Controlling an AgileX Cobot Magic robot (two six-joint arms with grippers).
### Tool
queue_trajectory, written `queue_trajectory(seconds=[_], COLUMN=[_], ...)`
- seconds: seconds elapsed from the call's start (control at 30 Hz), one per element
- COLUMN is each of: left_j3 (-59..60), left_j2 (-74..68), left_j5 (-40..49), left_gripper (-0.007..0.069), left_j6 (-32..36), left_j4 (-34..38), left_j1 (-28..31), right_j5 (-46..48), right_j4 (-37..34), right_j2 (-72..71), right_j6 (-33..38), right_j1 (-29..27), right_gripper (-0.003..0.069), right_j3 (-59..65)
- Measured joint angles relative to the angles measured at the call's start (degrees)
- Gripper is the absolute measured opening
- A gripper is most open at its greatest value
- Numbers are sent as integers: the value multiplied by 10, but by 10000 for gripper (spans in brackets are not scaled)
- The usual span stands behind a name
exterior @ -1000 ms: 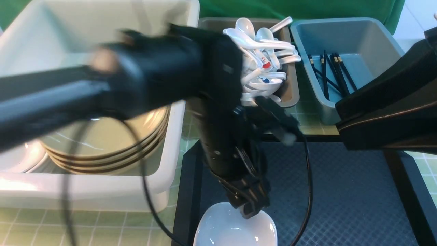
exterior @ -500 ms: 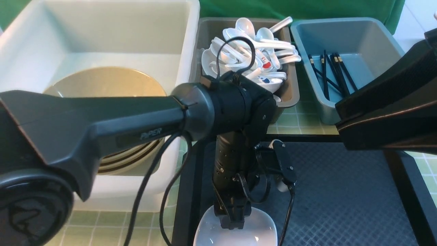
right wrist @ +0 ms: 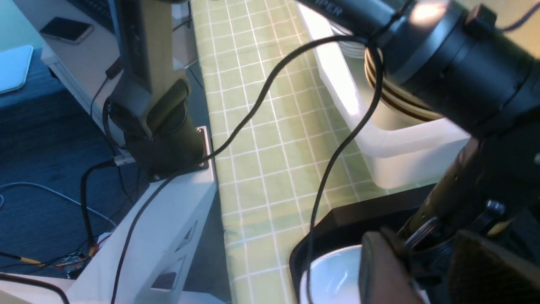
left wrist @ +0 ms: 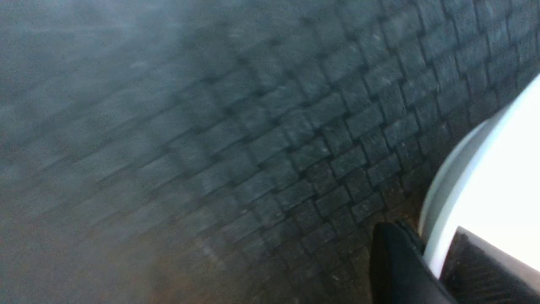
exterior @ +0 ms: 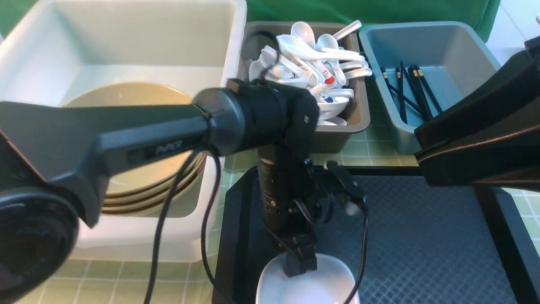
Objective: On green table put chopsticks spoon bowls plates into blue grey white boxes.
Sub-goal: 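Grasp the small white bowl on the black tray by its rim with the left gripper, then place the white bowl into the white bin with the other dishes with the left gripper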
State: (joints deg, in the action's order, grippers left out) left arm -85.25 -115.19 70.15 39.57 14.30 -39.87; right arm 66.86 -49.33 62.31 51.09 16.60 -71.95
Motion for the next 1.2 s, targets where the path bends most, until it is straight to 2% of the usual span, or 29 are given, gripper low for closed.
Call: queue_trajectory(seconds=[0.27,0.3,0.33,0.4,0.47,0.5,0.57,0.77,0.83,1.0,1.1,1.2], left_j3=[-7,-11,-11,-12,-12,-12,-11,63,116,161,145,130], left_j2=[91,125,125,169,207,210,250,354,391,392,366,340], left_j5=[-4,-4,-4,-4,-3,-3,-1,-1,2,-30,-31,-35], left_gripper=[15,15,15,15,15,15,15,15,15,15,15,15], left_j6=[-34,-49,-51,-63,-75,-77,-96,-118,-126,-133,-162,-201], left_j4=[78,109,113,158,204,204,234,240,248,276,237,182], left_j1=[87,126,130,187,257,263,342,538,639,801,859,876], right_j5=[0,0,0,0,0,0,0,-4,-20,-24,-19,-16], right_j4=[0,0,0,0,0,0,0,-3,-12,-27,-28,-28], right_j2=[0,0,0,0,0,0,0,0,1,13,19,20], right_j6=[12,14,14,15,15,15,16,22,25,30,30,30], right_j1=[0,0,0,0,0,0,0,0,0,0,0,0], right_gripper=[236,236,236,236,236,236,236,236,236,236,236,236], right_j3=[0,0,0,0,0,0,0,0,0,0,1,1])
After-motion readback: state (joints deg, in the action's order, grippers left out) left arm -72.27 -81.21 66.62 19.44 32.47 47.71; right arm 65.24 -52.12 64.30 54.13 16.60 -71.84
